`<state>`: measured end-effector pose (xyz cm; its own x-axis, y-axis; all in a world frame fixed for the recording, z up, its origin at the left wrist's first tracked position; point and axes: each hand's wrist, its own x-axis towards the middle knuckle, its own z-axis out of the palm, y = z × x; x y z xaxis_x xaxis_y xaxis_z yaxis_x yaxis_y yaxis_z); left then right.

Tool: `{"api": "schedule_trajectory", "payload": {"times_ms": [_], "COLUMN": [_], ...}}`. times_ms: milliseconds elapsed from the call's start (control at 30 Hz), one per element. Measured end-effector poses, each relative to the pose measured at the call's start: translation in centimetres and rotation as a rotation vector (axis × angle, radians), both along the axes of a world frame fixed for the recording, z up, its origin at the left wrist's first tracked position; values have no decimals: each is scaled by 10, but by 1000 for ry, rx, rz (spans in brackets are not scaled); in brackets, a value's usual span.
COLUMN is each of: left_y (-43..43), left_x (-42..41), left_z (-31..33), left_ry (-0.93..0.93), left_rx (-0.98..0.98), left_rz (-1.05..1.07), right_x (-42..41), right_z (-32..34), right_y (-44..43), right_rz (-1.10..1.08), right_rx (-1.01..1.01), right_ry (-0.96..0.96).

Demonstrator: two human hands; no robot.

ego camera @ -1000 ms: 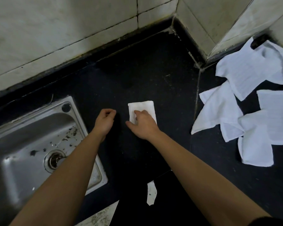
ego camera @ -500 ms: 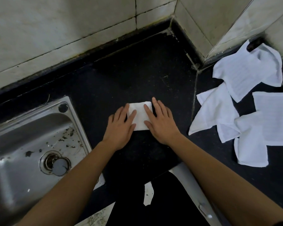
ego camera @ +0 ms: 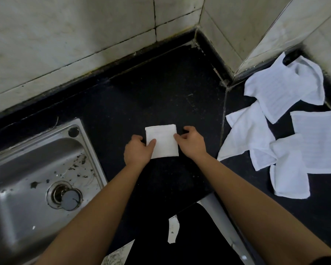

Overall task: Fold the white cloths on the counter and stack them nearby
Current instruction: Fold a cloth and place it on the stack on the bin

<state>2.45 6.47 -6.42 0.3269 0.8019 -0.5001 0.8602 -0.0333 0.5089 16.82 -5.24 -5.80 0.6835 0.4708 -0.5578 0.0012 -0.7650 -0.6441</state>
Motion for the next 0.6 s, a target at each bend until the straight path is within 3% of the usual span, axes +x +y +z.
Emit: {"api": "schedule_trajectory", "payload": {"times_ms": [167, 300, 433, 600], "left_y": [6, 14, 17, 17], "left_x": [16, 9, -7, -16], "left_z": [-4, 2, 23, 60], "left_ry": [48, -143, -220, -385], "left_rx": [-125, -431, -696, -749], "left_rz": [162, 323, 372, 333], "right_x": [-1, -1, 3, 9], "right_z": [-5, 0, 21, 69], "right_y": [6, 1, -3, -9], "right_rz": [-42, -184, -202, -147], "right_rx": [-14, 92, 178, 332], "right_ry": [133, 371, 543, 603]}}
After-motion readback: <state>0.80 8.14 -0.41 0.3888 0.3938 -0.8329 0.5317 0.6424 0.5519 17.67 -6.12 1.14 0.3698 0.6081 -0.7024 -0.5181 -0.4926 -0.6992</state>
